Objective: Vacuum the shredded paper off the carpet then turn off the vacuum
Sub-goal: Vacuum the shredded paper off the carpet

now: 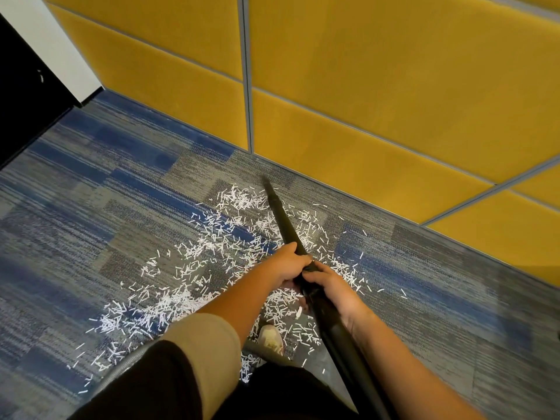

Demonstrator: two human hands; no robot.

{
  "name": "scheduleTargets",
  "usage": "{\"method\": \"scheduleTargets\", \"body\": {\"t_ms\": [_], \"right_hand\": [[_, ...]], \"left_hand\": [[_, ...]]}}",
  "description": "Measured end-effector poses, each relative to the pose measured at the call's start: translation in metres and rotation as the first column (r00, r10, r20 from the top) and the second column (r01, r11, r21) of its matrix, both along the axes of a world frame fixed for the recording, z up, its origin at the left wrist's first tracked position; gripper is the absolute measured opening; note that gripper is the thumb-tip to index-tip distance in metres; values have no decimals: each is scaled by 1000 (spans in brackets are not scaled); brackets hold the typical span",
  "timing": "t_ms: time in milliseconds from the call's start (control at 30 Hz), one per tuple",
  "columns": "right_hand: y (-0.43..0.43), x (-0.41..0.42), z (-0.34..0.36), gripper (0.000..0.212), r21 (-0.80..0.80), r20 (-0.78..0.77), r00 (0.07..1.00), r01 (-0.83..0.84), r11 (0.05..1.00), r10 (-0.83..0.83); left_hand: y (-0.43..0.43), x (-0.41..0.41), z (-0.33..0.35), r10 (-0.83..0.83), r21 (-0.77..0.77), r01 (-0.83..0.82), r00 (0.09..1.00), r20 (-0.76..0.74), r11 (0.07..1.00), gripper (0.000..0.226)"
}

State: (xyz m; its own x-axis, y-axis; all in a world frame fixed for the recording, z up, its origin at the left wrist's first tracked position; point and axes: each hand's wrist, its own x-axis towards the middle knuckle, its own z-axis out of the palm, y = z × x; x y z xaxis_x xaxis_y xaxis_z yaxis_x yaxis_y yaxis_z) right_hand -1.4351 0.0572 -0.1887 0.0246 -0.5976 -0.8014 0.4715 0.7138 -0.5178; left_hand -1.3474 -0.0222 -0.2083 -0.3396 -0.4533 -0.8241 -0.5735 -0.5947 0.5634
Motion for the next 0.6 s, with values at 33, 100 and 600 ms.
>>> {"method": "scheduleTargets", "body": {"t_ms": [33,100,600], "right_hand": [[0,-1,0,21,5,-1,1000,7,1000,-7],[1,-2,2,20,5,-2,1000,9,1000,-9],[-3,39,11,21,8,-56,967,-249,968,249]], "left_hand": [[0,-2,-1,-3,2,3,1000,-6,1000,49],[0,-2,-2,2,11,-2,1000,-12,1000,55],[8,50,-1,98,64,-99,995,23,993,57]]}}
